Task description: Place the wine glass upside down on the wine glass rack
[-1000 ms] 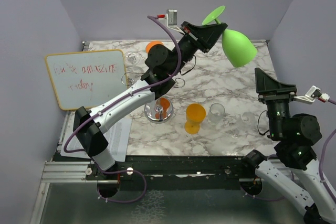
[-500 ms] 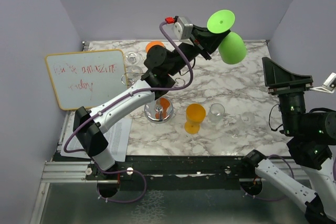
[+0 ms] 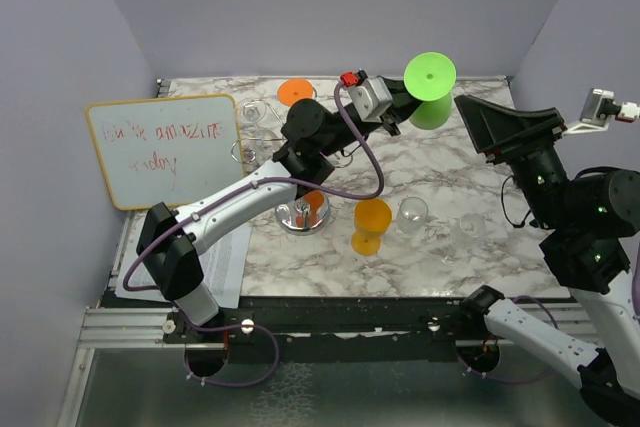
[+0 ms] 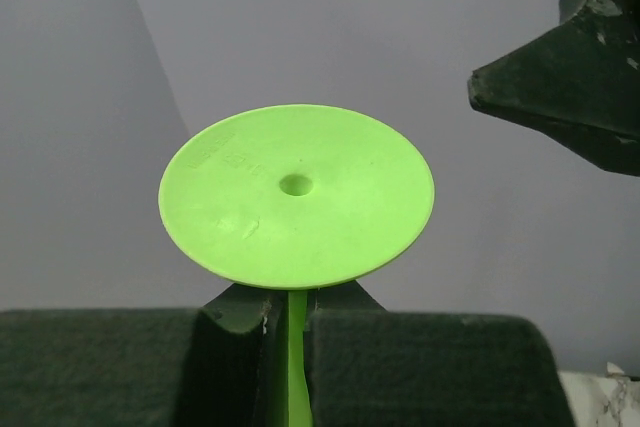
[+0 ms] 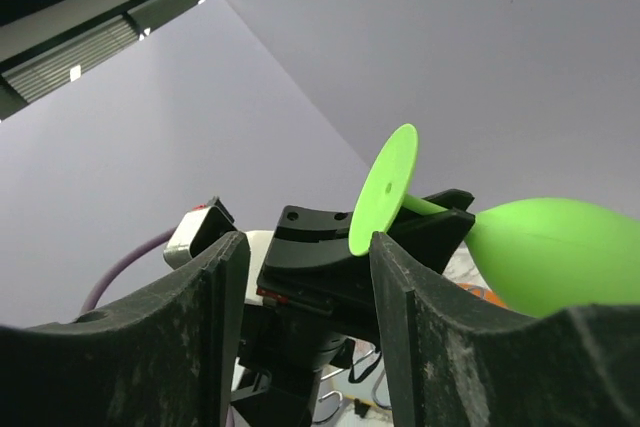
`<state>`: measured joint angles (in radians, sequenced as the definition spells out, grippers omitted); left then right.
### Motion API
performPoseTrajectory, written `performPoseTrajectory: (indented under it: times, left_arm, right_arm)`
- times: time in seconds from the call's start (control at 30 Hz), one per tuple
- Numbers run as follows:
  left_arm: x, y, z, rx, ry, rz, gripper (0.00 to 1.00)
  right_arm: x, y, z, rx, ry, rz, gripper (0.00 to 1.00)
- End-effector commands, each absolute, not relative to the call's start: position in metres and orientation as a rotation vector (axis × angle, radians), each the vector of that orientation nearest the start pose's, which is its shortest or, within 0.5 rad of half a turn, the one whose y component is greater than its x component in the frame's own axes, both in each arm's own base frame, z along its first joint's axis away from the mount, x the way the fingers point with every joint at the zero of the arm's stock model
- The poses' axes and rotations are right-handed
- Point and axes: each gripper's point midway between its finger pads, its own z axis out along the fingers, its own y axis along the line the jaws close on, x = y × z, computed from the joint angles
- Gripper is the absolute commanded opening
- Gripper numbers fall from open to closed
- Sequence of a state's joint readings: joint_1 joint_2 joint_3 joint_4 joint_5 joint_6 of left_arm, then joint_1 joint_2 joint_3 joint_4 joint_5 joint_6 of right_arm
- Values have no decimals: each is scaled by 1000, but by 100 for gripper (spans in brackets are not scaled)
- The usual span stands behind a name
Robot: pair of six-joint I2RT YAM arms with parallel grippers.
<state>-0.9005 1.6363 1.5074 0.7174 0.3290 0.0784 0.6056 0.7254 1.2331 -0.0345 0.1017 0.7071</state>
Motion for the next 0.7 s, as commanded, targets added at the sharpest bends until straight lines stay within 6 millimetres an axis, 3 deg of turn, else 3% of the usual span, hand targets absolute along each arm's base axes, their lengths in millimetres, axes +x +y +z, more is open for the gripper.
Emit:
performPoseTrajectory:
  times: [0.0,0.23,0.47,0.53,0.6,0.63,0.67]
  left_arm:
    - [248,-417,533,792,587,-851,0]
    - [242,-415,531,812,571,-832,0]
    - [239,-415,529,823,566,-831,0]
    - [238,-415,529,827,562,-832,0]
    - [238,-415,528,832,559,-825,0]
    - [238,-414,528,828,562,-822,3]
    - [239,-412,527,822,568,-819,14]
  right_arm:
    - [203,159,540,200,1262,1176,51]
    - [229,165,525,316,1357,1153,40]
    - [232,171,526,307,1355,1172,39]
    - [233,173,527,302,1348,1181,30]
    - [233,174,528,299,1341,1188,14]
    - [234,173,529,306,1336,1188,6]
    - [234,172,529,311,1333,1186,2]
